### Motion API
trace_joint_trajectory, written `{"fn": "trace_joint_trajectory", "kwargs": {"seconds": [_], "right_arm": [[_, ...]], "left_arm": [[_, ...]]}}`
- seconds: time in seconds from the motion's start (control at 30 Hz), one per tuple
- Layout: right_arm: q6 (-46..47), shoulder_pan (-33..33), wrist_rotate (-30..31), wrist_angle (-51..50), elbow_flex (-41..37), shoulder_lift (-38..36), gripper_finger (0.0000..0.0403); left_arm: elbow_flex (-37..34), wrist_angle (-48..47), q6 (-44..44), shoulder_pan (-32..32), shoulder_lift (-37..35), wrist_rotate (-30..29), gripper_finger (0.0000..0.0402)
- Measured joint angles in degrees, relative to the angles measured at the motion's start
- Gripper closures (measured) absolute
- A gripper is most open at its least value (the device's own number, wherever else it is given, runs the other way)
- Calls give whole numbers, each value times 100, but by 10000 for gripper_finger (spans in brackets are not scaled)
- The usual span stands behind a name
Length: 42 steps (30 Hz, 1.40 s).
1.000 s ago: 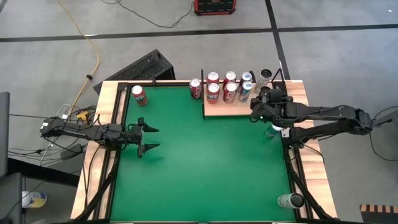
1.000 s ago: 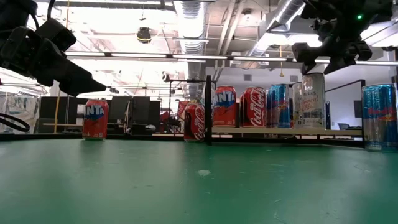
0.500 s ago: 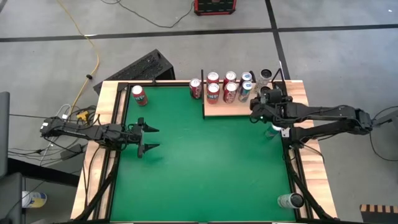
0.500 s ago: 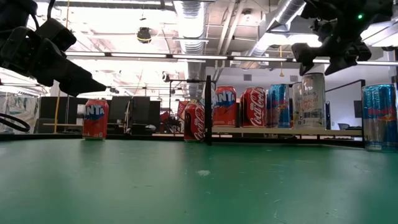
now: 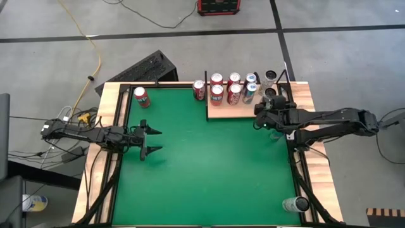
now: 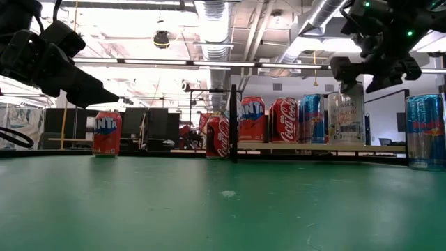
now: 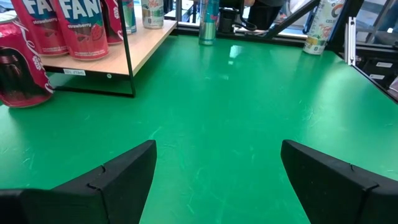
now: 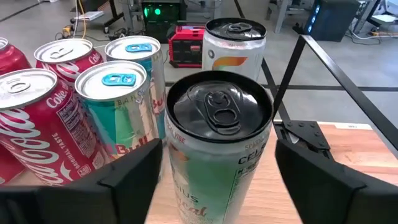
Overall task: Place canned beverage on shelf
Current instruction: Put the left yellow soda can on the shelf aligned with the other yellow soda can
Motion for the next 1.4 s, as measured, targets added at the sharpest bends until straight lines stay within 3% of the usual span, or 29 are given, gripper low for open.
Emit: {"fn": "trace_joint_trajectory", "kwargs": {"seconds": [0.4, 0.73, 0.87, 1.0, 1.1, 1.27, 1.4], "right_arm": [[-140, 75, -33, -4, 0, -22, 238], [-362, 327, -22, -110, -2, -502, 371], [-636, 513, -110, -93, -2, -645, 385], [-642, 728, -287, -70, 4, -755, 362], [-672, 808, -635, -66, 82, -766, 351], [-936, 733, -1334, -68, 90, -696, 385], [-1049, 460, -1776, -39, 93, -576, 385]], "left_arm": [[0, 0, 1, 0, 1, 0, 72], [0, 0, 1, 0, 1, 2, 72], [0, -1, 1, 1, -1, 0, 72], [0, 0, -1, 0, -1, 0, 72], [0, 0, 1, 1, -1, 0, 72], [0, 0, 1, 1, -1, 0, 72], [0, 0, -1, 0, -1, 0, 72]]}}
